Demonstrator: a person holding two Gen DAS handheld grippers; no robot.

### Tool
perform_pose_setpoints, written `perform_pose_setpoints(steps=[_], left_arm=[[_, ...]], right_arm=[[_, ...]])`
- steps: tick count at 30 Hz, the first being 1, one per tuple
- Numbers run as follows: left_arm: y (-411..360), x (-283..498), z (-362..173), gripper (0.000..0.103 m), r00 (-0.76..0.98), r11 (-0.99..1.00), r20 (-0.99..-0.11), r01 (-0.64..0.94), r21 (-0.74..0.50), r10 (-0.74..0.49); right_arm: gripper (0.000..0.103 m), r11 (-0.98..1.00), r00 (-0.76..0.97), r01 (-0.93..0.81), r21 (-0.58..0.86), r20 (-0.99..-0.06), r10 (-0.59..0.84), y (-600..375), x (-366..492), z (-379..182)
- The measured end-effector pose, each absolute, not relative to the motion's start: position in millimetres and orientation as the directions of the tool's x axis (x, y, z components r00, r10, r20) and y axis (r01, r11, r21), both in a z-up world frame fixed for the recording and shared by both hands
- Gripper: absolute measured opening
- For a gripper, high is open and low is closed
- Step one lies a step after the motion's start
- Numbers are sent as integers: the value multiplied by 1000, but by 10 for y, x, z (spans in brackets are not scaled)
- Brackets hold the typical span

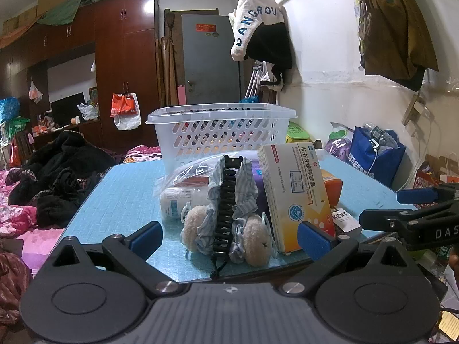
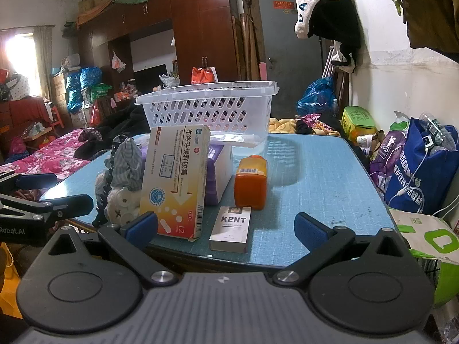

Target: Organize objects

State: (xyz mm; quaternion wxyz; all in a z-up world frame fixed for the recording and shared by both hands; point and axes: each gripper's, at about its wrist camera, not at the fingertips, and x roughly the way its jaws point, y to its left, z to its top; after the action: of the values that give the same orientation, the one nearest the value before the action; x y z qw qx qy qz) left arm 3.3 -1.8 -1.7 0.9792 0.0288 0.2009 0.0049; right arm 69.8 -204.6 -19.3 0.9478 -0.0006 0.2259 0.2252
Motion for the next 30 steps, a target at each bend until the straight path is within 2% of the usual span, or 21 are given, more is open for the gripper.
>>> perform_pose_setpoints(steps=[30], left_arm=[[-79,40,-41,101,926,996,-377,34,86,1]], right_arm=[[103,897,795,-428,107,-428,430,-2061,717,-196]])
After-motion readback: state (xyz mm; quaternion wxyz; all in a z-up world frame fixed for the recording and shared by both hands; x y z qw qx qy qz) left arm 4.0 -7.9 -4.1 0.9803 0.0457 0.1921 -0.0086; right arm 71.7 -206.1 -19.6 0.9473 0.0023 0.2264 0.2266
